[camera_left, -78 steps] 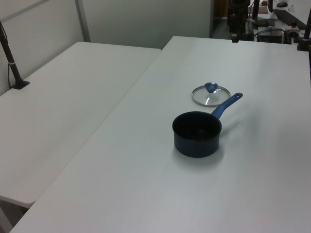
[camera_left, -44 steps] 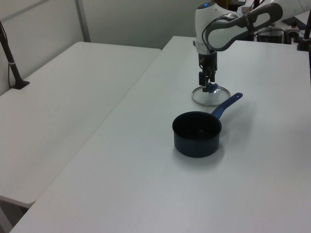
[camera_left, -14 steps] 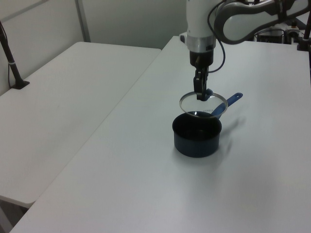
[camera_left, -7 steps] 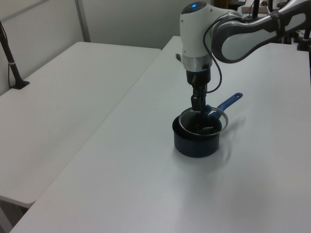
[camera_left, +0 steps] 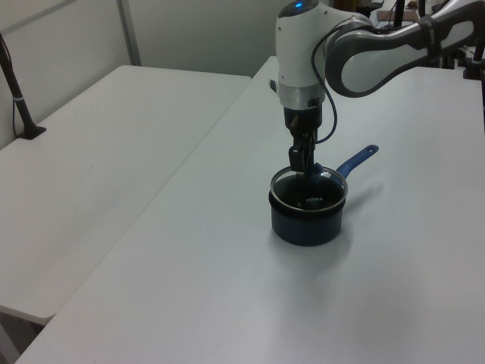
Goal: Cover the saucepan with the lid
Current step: 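Lower the glass lid onto the saucepan rim, then open the gripper and raise it away from the lid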
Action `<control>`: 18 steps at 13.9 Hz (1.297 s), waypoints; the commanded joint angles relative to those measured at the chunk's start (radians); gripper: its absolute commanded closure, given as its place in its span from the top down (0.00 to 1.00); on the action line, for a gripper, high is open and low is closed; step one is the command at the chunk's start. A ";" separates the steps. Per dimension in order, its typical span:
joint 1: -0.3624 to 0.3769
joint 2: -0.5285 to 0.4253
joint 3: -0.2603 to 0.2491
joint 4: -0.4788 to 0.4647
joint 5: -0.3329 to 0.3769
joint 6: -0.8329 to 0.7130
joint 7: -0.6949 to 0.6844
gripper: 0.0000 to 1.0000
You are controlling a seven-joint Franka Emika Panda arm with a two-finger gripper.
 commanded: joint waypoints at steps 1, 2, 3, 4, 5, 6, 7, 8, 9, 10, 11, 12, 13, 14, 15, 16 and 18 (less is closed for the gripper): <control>0.018 0.038 -0.004 0.043 -0.007 -0.019 0.027 0.40; 0.018 0.044 -0.004 0.041 -0.007 -0.020 0.022 0.40; 0.018 0.044 -0.004 0.040 -0.010 -0.020 0.016 0.40; 0.016 0.046 -0.004 0.040 -0.010 -0.020 0.016 0.41; 0.015 0.046 -0.004 0.040 -0.010 -0.020 0.015 0.50; 0.015 0.046 -0.004 0.038 -0.012 -0.020 0.015 0.81; 0.015 0.046 -0.004 0.038 -0.010 -0.020 0.015 1.00; 0.012 0.044 -0.004 0.038 -0.007 -0.020 0.015 1.00; 0.009 0.038 -0.004 0.038 -0.004 -0.022 0.016 1.00; 0.006 0.030 -0.004 0.038 -0.003 -0.023 0.016 1.00; 0.004 0.017 -0.003 0.038 -0.001 -0.023 0.016 1.00; -0.001 -0.005 -0.003 0.037 0.000 -0.028 0.013 1.00; -0.007 -0.025 -0.003 0.035 0.002 -0.032 0.003 1.00; -0.013 -0.051 -0.003 0.034 0.004 -0.035 -0.010 1.00; -0.034 -0.092 -0.003 0.023 0.014 -0.037 -0.028 1.00; -0.057 -0.124 -0.003 0.014 0.022 -0.051 -0.048 1.00; -0.131 -0.166 -0.001 0.012 0.034 -0.133 -0.135 1.00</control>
